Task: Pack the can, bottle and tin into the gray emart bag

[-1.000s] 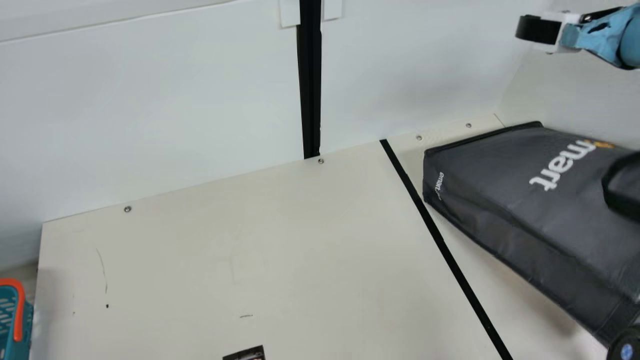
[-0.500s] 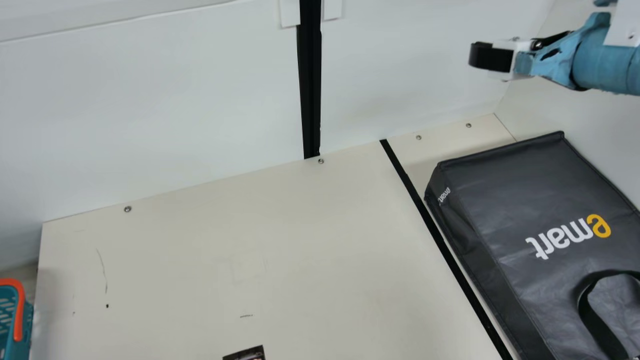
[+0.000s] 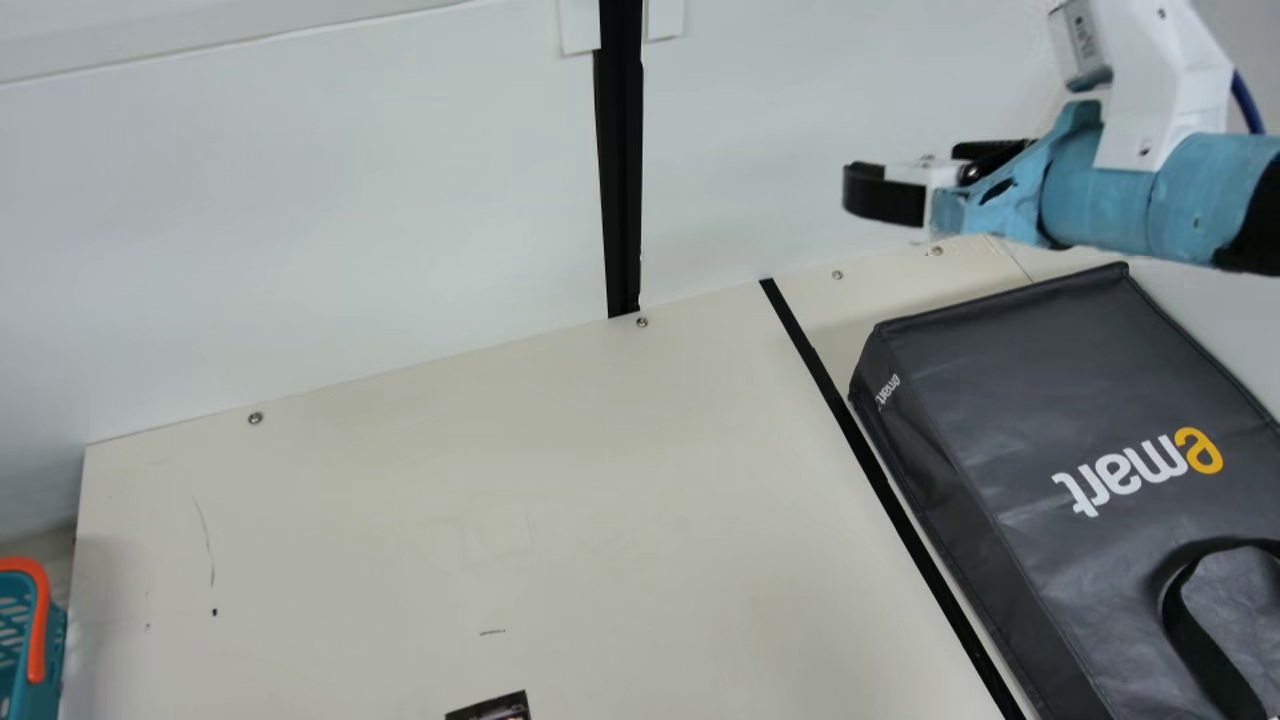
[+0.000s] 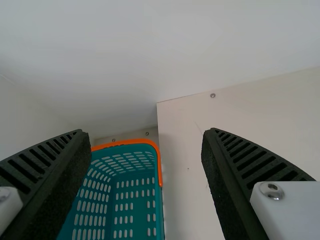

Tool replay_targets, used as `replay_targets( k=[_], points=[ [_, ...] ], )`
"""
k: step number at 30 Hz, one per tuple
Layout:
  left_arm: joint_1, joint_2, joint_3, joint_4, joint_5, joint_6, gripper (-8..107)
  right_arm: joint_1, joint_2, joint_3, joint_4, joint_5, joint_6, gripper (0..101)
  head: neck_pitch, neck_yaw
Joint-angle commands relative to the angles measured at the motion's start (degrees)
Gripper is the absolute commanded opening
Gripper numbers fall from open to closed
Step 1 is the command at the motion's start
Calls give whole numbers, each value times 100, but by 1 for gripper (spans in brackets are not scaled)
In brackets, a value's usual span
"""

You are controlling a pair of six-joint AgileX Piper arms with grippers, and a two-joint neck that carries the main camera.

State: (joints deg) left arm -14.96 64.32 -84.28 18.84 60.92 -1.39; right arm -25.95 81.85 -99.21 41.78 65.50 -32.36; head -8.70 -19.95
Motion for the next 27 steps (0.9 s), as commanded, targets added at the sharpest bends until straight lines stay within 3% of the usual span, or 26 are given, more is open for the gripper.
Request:
replay_targets(
  k=[1,13,20,27],
  points=[
    [0,0,0,0,0,0,90,82,-82,234,1,-52,-23,91,-130,-5],
    [0,0,0,0,0,0,90,580,-651,1236,-223,-514,-184,91,-130,-5],
    [0,0,0,0,0,0,90,926,-1032,1811,-862,-1241,-183,91,-130,-5],
    [0,0,0,0,0,0,90,1365,-1372,2378,-1835,-2027,191,91,-130,-5]
  ],
)
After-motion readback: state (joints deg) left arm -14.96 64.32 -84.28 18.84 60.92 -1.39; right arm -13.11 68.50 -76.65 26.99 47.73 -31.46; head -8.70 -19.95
